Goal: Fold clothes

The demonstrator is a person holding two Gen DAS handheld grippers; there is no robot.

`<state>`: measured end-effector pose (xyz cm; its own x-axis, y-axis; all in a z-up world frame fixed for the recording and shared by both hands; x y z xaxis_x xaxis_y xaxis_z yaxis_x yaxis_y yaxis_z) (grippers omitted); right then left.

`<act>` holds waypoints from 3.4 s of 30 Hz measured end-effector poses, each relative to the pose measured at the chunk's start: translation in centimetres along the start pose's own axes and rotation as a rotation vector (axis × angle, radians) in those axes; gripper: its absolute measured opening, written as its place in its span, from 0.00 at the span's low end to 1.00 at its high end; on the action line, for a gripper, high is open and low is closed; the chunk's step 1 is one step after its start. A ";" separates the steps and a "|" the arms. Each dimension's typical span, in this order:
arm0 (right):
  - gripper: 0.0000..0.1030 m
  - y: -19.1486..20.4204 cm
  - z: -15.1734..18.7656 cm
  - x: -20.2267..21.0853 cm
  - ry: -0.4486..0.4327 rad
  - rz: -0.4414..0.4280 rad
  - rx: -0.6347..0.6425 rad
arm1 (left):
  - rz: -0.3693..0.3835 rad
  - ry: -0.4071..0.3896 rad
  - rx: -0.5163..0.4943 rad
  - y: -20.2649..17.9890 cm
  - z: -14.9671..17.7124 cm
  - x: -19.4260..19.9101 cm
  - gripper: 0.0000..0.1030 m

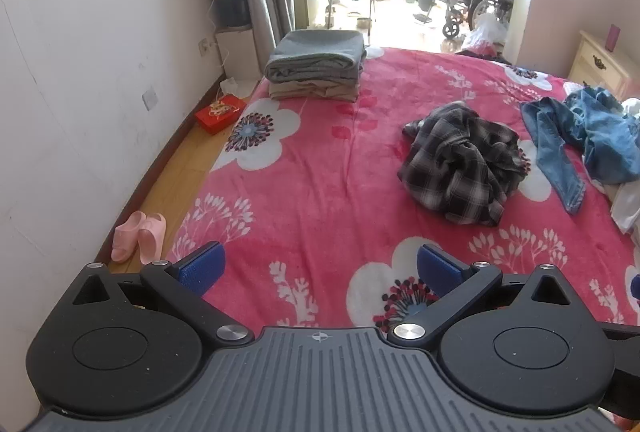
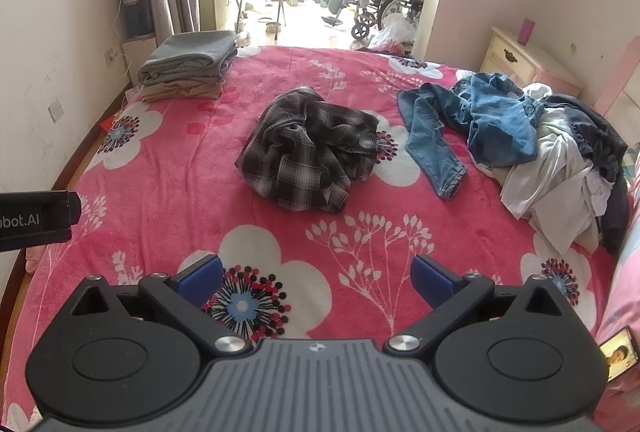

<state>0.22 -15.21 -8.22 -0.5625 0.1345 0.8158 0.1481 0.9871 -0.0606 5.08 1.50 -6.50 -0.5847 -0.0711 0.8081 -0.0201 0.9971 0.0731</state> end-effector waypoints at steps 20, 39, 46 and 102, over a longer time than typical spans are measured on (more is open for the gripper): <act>0.99 -0.8 -0.6 -3.3 0.036 0.002 -0.017 | 0.069 -0.014 -0.027 -2.1 -1.8 -3.8 1.00; 0.97 -11.5 -8.9 -20.8 0.053 -0.114 -0.298 | 0.219 -0.011 -0.057 -11.3 -11.5 -19.9 0.96; 0.92 -14.0 -15.5 -29.3 0.036 -0.233 -0.458 | 0.228 -0.060 -0.200 -15.9 -16.0 -24.8 0.75; 0.54 -13.6 -0.3 -23.9 0.331 -0.675 -0.528 | 0.518 0.193 -0.400 -16.5 -3.3 -18.7 0.50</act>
<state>11.87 -31.93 -26.73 -0.4154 -0.5685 0.7102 0.2707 0.6681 0.6931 18.97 -13.69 -20.88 -0.2825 0.3721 0.8841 0.5462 0.8201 -0.1706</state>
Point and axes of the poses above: each gripper's, at about its wrist camera, not at the fingertips, and x roughly against the way its jaws point, y to its left, z to its underside, the point moved 7 cm from there along -x, roughly the way its jaws point, and after that the axes turned 5 degrees about y, right-handed, at the moved point
